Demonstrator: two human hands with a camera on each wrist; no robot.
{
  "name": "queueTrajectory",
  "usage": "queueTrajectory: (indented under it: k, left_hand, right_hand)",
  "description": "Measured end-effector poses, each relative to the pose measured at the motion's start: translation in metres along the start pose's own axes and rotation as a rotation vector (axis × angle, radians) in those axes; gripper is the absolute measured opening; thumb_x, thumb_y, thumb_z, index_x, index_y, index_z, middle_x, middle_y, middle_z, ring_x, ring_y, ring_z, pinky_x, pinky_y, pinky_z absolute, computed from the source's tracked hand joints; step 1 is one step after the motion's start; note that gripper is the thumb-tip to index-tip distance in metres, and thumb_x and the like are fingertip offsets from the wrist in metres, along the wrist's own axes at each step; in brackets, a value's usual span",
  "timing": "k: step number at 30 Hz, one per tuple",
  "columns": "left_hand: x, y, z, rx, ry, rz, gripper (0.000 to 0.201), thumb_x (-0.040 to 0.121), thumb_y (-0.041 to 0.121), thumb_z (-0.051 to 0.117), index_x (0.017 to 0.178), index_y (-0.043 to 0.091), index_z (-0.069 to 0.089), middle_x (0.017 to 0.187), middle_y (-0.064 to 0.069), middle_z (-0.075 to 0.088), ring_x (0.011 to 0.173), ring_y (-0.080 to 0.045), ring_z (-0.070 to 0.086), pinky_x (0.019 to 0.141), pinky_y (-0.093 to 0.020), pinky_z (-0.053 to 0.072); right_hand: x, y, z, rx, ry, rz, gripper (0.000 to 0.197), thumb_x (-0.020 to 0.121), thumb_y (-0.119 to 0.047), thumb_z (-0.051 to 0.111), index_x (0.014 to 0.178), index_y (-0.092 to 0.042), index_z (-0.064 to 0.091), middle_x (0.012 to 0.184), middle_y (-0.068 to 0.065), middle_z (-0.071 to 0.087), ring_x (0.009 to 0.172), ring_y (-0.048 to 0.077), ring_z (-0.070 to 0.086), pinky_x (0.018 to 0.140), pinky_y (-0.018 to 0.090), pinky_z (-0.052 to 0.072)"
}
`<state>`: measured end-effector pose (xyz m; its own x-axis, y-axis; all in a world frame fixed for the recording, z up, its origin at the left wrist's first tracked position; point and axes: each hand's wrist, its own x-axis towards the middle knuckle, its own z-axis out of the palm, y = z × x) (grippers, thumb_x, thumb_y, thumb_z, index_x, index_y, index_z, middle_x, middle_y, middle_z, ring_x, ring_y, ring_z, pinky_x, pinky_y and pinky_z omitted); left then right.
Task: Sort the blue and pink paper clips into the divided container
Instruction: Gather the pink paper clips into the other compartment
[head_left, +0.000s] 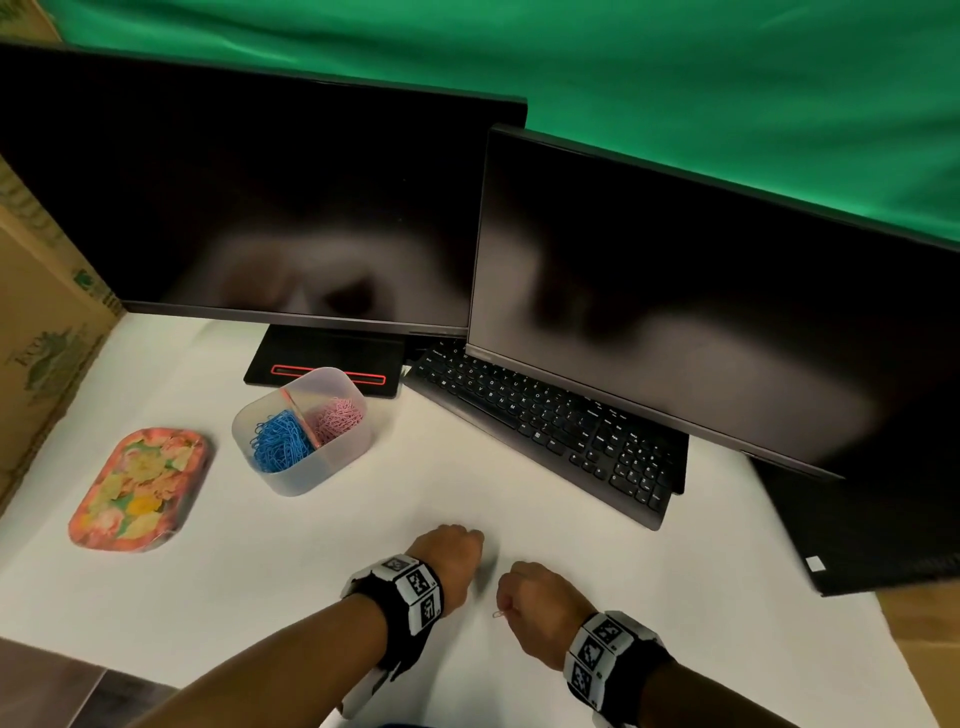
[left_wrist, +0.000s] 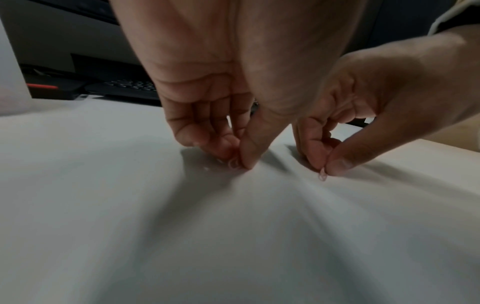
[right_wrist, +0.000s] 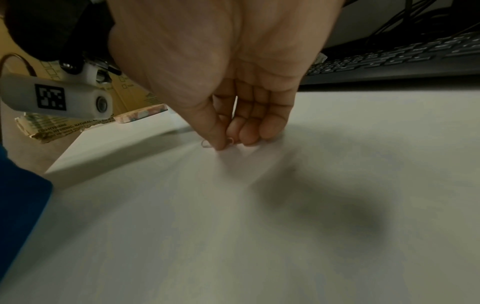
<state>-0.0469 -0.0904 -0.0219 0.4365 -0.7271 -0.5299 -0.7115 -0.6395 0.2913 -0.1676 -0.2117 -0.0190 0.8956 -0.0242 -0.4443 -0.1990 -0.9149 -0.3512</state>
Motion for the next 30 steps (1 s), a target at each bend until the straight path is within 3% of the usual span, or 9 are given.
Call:
queueTrajectory:
  k: [8, 11, 14, 16, 19, 21, 24, 27, 30]
  left_hand:
    - [-0.005, 0.006, 0.006, 0.018, -0.034, -0.081, 0.033, 0.085, 0.003, 0.054, 0.118, 0.005, 0.053, 0.125, -0.016, 0.052, 0.116, -0.031, 0.052, 0.095, -0.037, 0.046]
    - [-0.012, -0.008, -0.003, -0.068, 0.02, -0.096, 0.028, 0.087, 0.007, 0.051, 0.114, 0.007, 0.053, 0.121, -0.014, 0.054, 0.11, -0.031, 0.055, 0.09, -0.037, 0.046]
    - [-0.016, -0.04, -0.031, -0.302, 0.228, -0.199, 0.018, 0.086, 0.017, 0.05, 0.099, 0.015, 0.062, 0.104, -0.009, 0.066, 0.097, -0.029, 0.063, 0.082, -0.033, 0.051]
    - [-0.018, -0.065, -0.058, -0.442, 0.407, -0.305, 0.012, 0.084, 0.021, 0.056, 0.09, 0.021, 0.066, 0.094, -0.005, 0.072, 0.089, -0.025, 0.067, 0.079, -0.03, 0.053]
    - [-0.019, -0.101, -0.102, -0.505, 0.566, -0.443, 0.01, 0.083, 0.022, 0.066, 0.092, 0.02, 0.07, 0.095, -0.004, 0.071, 0.092, -0.024, 0.066, 0.084, -0.029, 0.052]
    - [-0.017, -0.123, -0.124, -0.497, 0.599, -0.477, 0.012, 0.083, 0.023, 0.066, 0.092, 0.018, 0.072, 0.096, -0.003, 0.071, 0.095, -0.024, 0.066, 0.083, -0.03, 0.052]
    - [-0.014, -0.14, -0.146, -0.419, 0.569, -0.569, 0.018, 0.086, 0.031, 0.063, 0.095, 0.018, 0.072, 0.102, -0.007, 0.071, 0.098, -0.027, 0.066, 0.084, -0.028, 0.049]
    - [-0.015, -0.152, -0.153, -0.476, 0.552, -0.613, 0.023, 0.088, 0.03, 0.061, 0.101, 0.016, 0.073, 0.104, -0.01, 0.071, 0.098, -0.03, 0.066, 0.088, -0.032, 0.053]
    - [-0.023, -0.174, -0.148, -0.537, 0.66, -0.593, 0.014, 0.083, 0.025, 0.061, 0.088, 0.022, 0.073, 0.094, -0.006, 0.073, 0.091, -0.028, 0.067, 0.082, -0.031, 0.055]
  right_hand:
    - [0.006, -0.008, -0.002, 0.003, -0.011, 0.032, 0.022, 0.094, -0.012, 0.047, 0.112, -0.014, 0.059, 0.118, 0.005, 0.058, 0.11, 0.023, 0.054, 0.092, 0.028, 0.043]
    - [0.017, -0.021, -0.012, 0.143, 0.021, 0.08, 0.018, 0.092, -0.017, 0.046, 0.103, -0.019, 0.061, 0.108, 0.0, 0.061, 0.101, 0.018, 0.058, 0.087, 0.025, 0.046]
    - [0.045, -0.038, -0.035, 0.41, 0.076, 0.164, 0.017, 0.087, -0.017, 0.053, 0.077, -0.029, 0.059, 0.077, -0.009, 0.063, 0.072, 0.01, 0.061, 0.073, 0.023, 0.054]
    - [0.071, -0.055, -0.055, 0.565, 0.115, 0.2, 0.021, 0.082, -0.011, 0.059, 0.07, -0.029, 0.058, 0.071, -0.008, 0.064, 0.064, 0.011, 0.061, 0.064, 0.022, 0.054]
    - [0.113, -0.085, -0.085, 0.738, 0.152, 0.216, 0.023, 0.076, -0.006, 0.058, 0.062, -0.023, 0.062, 0.066, -0.002, 0.066, 0.056, 0.019, 0.059, 0.049, 0.026, 0.048]
    - [0.141, -0.103, -0.103, 0.742, 0.207, 0.175, 0.024, 0.074, -0.006, 0.057, 0.058, -0.023, 0.066, 0.063, -0.001, 0.067, 0.057, 0.022, 0.062, 0.054, 0.033, 0.055]
    - [0.175, -0.126, -0.128, 0.714, 0.244, 0.11, 0.026, 0.077, -0.003, 0.063, 0.059, -0.021, 0.067, 0.063, 0.003, 0.068, 0.061, 0.025, 0.064, 0.07, 0.047, 0.06]
    - [0.192, -0.146, -0.143, 0.615, 0.278, 0.084, 0.029, 0.077, -0.003, 0.06, 0.057, -0.023, 0.063, 0.076, 0.012, 0.073, 0.074, 0.032, 0.07, 0.076, 0.041, 0.059]
    - [0.198, -0.148, -0.146, 0.543, 0.293, 0.079, 0.023, 0.078, -0.004, 0.055, 0.071, -0.016, 0.074, 0.079, 0.012, 0.074, 0.077, 0.032, 0.07, 0.074, 0.037, 0.059]
